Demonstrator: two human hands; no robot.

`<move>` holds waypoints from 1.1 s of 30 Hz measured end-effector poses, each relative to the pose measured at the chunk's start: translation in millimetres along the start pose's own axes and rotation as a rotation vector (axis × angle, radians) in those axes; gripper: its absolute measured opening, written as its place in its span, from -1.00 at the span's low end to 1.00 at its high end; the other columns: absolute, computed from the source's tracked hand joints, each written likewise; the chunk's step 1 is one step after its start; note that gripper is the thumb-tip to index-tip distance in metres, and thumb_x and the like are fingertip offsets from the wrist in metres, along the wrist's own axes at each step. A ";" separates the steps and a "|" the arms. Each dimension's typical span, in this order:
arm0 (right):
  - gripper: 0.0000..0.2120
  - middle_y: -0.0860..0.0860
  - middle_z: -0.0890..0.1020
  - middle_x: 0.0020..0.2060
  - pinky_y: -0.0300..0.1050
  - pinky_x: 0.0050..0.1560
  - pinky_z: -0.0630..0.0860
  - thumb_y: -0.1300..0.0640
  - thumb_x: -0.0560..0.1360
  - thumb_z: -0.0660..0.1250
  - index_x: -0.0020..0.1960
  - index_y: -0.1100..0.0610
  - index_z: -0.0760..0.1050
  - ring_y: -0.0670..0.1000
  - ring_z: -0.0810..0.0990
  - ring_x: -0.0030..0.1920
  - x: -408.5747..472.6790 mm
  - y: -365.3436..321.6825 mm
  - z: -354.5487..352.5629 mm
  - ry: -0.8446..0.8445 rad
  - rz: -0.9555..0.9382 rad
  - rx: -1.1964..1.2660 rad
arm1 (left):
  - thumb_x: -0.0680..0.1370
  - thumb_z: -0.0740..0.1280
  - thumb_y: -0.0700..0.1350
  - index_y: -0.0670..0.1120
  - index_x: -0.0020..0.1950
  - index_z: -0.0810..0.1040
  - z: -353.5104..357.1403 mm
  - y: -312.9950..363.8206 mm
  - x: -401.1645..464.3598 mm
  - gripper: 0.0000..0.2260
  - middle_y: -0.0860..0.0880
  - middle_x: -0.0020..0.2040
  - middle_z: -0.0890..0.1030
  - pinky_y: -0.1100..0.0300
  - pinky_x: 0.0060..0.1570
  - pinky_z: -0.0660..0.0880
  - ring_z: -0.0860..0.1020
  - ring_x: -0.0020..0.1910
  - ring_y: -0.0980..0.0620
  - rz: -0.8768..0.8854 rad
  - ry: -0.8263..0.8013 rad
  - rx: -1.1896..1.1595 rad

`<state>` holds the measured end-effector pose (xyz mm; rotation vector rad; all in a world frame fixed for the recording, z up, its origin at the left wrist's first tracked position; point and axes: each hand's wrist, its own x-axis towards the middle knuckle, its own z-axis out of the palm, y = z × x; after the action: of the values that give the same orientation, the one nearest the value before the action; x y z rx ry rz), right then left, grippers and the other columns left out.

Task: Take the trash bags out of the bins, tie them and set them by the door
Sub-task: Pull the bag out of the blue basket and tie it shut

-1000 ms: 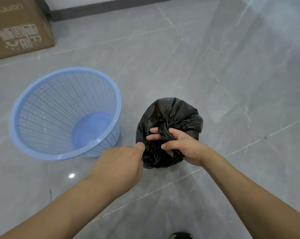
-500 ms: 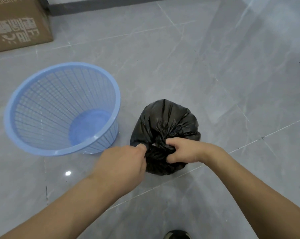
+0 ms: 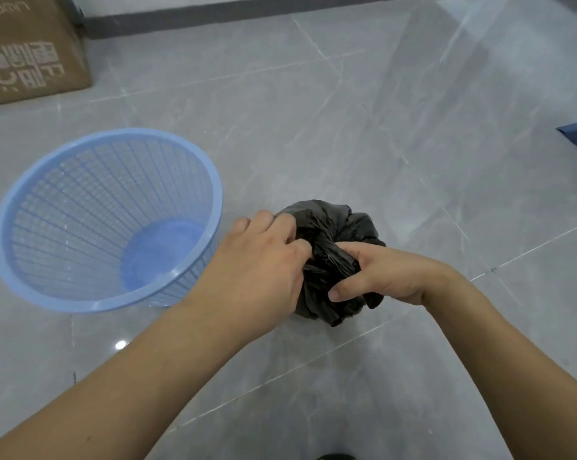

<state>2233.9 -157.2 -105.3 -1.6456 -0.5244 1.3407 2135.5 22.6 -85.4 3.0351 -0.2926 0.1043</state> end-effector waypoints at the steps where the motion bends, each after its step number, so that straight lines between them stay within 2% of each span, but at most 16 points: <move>1: -0.67 -0.11 0.64 -0.25 -0.31 -0.21 0.52 0.48 0.44 0.35 -0.04 0.05 0.54 -0.14 0.62 -0.20 2.3 1.5 2.4 0.003 -0.009 0.027 | 0.47 0.19 -0.06 -0.01 -0.15 0.55 -5.2 1.2 1.1 -0.85 0.00 -0.16 0.49 0.07 -0.17 0.28 0.44 -0.16 -0.08 -0.010 -0.029 0.021; 4: -0.73 -0.14 0.66 -0.27 -0.34 -0.24 0.51 0.43 0.45 0.37 -0.04 0.08 0.51 -0.16 0.64 -0.22 8.4 5.3 8.8 -0.003 0.021 0.083 | 0.56 0.15 -0.04 0.06 0.06 0.47 -16.4 -2.5 3.3 -0.86 0.08 -0.04 0.53 0.08 0.03 0.28 0.45 0.01 -0.04 -0.057 -0.071 0.016; 7: -0.73 0.01 0.70 -0.04 -0.14 0.08 0.57 0.24 0.43 0.48 0.11 0.15 0.57 -0.01 0.66 0.03 16.3 10.2 12.0 -0.002 0.077 0.026 | 0.58 0.14 -0.03 0.09 0.09 0.44 -21.4 -9.2 4.8 -0.86 0.10 -0.03 0.56 0.12 0.04 0.27 0.45 0.00 0.01 -0.059 -0.075 -0.007; 8: -0.72 0.03 0.69 -0.02 -0.13 0.13 0.56 0.17 0.43 0.50 0.12 0.16 0.59 0.00 0.66 0.06 17.9 9.1 12.8 0.006 0.090 -0.013 | 0.58 0.15 -0.03 0.10 0.11 0.44 -20.8 -12.4 5.2 -0.85 0.10 -0.02 0.55 0.13 0.03 0.27 0.44 0.00 0.02 -0.052 -0.084 -0.031; 10: -0.85 -0.02 0.67 -0.19 -0.21 0.00 0.57 0.10 0.41 0.52 -0.10 0.16 0.64 -0.06 0.65 -0.10 18.8 6.2 13.7 0.027 0.108 -0.088 | 0.59 0.15 -0.05 0.11 0.16 0.46 -18.9 -18.9 7.5 -0.81 0.11 0.03 0.54 0.14 0.05 0.30 0.43 0.03 0.02 -0.052 -0.128 -0.095; 12: -0.82 -0.09 0.60 -0.36 -0.27 -0.18 0.52 0.09 0.39 0.53 -0.30 0.10 0.58 -0.13 0.58 -0.29 17.2 0.1 13.5 0.066 0.139 -0.194 | 0.59 0.18 -0.07 0.10 0.16 0.50 -14.7 -25.0 10.1 -0.80 0.10 0.07 0.53 0.12 0.12 0.34 0.42 0.08 0.01 -0.075 -0.153 -0.206; 16: -0.79 -0.11 0.52 -0.45 -0.17 -0.34 0.45 0.05 0.39 0.41 -0.34 0.08 0.46 -0.13 0.49 -0.42 13.5 -11.9 14.8 0.219 0.213 -0.770 | 0.56 0.26 -0.20 0.03 -0.03 0.54 2.9 -23.4 12.8 -0.87 0.05 0.13 0.56 0.17 0.17 0.36 0.45 0.13 0.02 -0.229 -0.112 -0.679; 17: -0.80 -0.09 0.52 -0.36 -0.13 -0.31 0.48 0.02 0.39 0.37 -0.33 0.06 0.42 -0.08 0.52 -0.36 12.3 -13.0 15.2 0.283 0.182 -0.922 | 0.56 0.25 -0.22 0.02 -0.07 0.53 6.2 -19.6 13.0 -0.86 0.05 0.10 0.59 0.18 0.14 0.40 0.49 0.11 0.03 -0.312 -0.114 -0.823; 19: -0.87 -0.08 0.46 -0.07 -0.01 -0.18 0.53 -0.02 0.40 0.32 -0.14 0.00 0.42 0.04 0.54 -0.20 9.3 -9.6 14.2 0.475 0.052 -1.120 | 0.57 0.22 -0.22 0.00 -0.09 0.53 11.9 -13.7 12.5 -0.85 0.08 -0.08 0.64 0.14 0.00 0.45 0.55 -0.04 0.02 -0.461 -0.108 -1.009; 21: -0.74 -0.09 0.39 0.08 0.01 -0.20 0.53 0.01 0.40 0.31 0.08 -0.03 0.42 0.09 0.55 -0.16 5.4 -0.9 10.9 0.688 -0.062 -1.162 | 0.58 0.19 -0.20 -0.02 -0.09 0.51 13.4 -10.5 11.6 -0.85 0.08 -0.24 0.67 0.11 -0.13 0.44 0.55 -0.17 -0.01 -0.497 -0.132 -1.033; 22: -0.70 -0.09 0.40 0.10 -0.01 -0.26 0.52 0.05 0.40 0.32 0.12 -0.02 0.43 0.08 0.55 -0.18 3.8 3.1 8.9 0.769 -0.128 -1.159 | 0.59 0.17 -0.20 -0.02 -0.09 0.50 13.8 -9.1 11.0 -0.85 0.09 -0.25 0.69 0.13 -0.19 0.42 0.54 -0.22 0.00 -0.495 -0.160 -1.036; 24: -0.74 -0.06 0.47 0.06 -0.08 -0.38 0.48 0.13 0.37 0.36 0.06 0.03 0.50 0.05 0.54 -0.23 0.8 9.2 6.6 0.872 -0.276 -1.176 | 0.59 0.18 -0.18 -0.01 -0.11 0.49 11.8 -6.0 11.2 -0.85 0.08 -0.26 0.68 0.17 -0.26 0.38 0.51 -0.27 0.07 -0.484 -0.159 -0.999; 26: -0.78 -0.04 0.53 0.01 -0.11 -0.44 0.47 0.18 0.35 0.38 -0.01 0.06 0.56 0.04 0.55 -0.24 -0.7 14.2 5.7 0.905 -0.377 -1.188 | 0.57 0.20 -0.17 -0.01 -0.13 0.50 9.9 -4.0 13.7 -0.86 0.08 -0.31 0.58 0.15 -0.25 0.37 0.48 -0.27 0.08 -0.498 -0.044 -0.930; 29: -0.82 -0.03 0.58 -0.05 -0.10 -0.47 0.48 0.20 0.37 0.33 -0.04 0.09 0.59 0.03 0.58 -0.20 -0.1 20.7 8.1 0.900 -0.502 -1.215 | 0.58 0.18 -0.19 -0.03 -0.04 0.54 13.0 -3.6 23.3 -0.84 0.06 -0.17 0.61 0.11 -0.08 0.48 0.55 -0.12 0.06 -0.591 0.130 -1.092; 31: -0.82 0.00 0.61 -0.10 -0.08 -0.45 0.48 0.25 0.36 0.32 -0.06 0.12 0.60 0.06 0.59 -0.19 1.1 25.1 9.1 0.922 -0.570 -1.219 | 0.59 0.15 -0.17 0.00 -0.03 0.54 21.8 -2.1 31.4 -0.82 0.03 -0.03 0.66 0.07 0.10 0.51 0.59 0.01 0.06 -0.638 0.131 -1.236; 33: -0.81 0.02 0.62 -0.13 -0.07 -0.42 0.49 0.29 0.36 0.33 -0.06 0.15 0.61 0.08 0.61 -0.19 1.6 30.5 8.8 0.940 -0.605 -1.222 | 0.59 0.14 -0.12 0.04 -0.08 0.48 33.3 1.1 38.5 -0.85 -0.03 -0.03 0.66 -0.06 0.14 0.51 0.60 0.02 -0.03 -0.654 0.104 -1.286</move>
<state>2219.6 -167.4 -131.8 -2.4610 -1.2069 -0.4251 2175.0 11.1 -115.5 1.7046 0.4747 0.0070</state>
